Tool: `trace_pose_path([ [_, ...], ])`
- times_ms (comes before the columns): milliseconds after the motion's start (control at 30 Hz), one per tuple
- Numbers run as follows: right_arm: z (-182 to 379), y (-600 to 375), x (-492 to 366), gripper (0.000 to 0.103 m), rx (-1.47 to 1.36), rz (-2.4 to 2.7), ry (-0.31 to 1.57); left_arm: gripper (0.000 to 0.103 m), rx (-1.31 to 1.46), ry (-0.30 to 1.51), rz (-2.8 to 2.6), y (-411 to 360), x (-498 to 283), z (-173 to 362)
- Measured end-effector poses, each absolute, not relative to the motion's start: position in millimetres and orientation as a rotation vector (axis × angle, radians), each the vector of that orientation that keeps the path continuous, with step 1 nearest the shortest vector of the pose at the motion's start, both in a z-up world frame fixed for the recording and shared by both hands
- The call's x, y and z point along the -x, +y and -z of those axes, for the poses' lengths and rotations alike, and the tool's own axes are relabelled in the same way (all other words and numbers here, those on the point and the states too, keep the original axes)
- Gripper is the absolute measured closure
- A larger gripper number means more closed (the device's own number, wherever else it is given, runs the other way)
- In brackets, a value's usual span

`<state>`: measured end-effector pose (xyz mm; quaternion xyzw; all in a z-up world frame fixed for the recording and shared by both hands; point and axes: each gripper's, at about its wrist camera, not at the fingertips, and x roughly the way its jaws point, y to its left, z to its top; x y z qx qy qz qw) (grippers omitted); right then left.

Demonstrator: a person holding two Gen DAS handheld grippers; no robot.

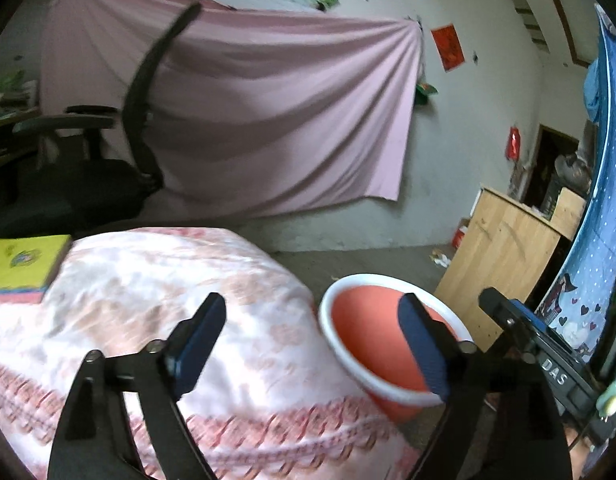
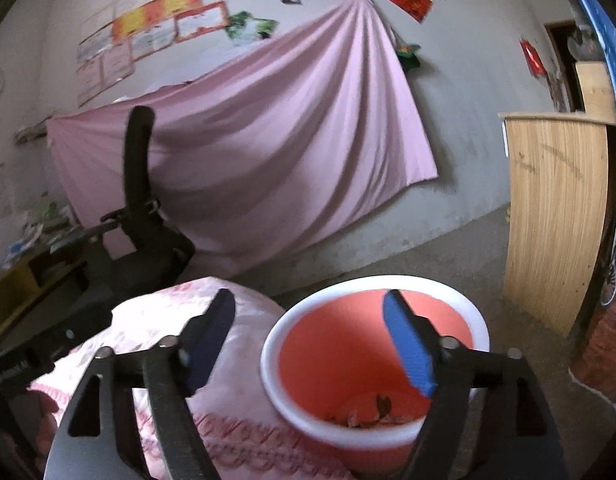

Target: Collect trash

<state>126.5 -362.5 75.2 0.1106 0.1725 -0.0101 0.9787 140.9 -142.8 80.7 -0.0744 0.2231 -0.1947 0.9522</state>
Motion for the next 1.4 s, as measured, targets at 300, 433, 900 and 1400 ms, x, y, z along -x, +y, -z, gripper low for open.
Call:
trace_pose_path([
  [300,-73,-315,-51,0.000,-0.139,0.004,0.258,0.003,0.127,0.383,0.272,-77,-51,-70],
  [433,-70,-298,-20,0.000,-0.114,0.000,0.233,0.003,0.105,0.364,0.217,-57,-16,-60],
  [900,-63,-269,22,0.000,-0.063,0.012,0.183,0.002,0.074,0.313,0.150,-29,28,-44],
  [1400,-59,-259,28,0.000,-0.047,0.008,0.181,0.002,0.085,0.294,0.127,-22,29,-44],
])
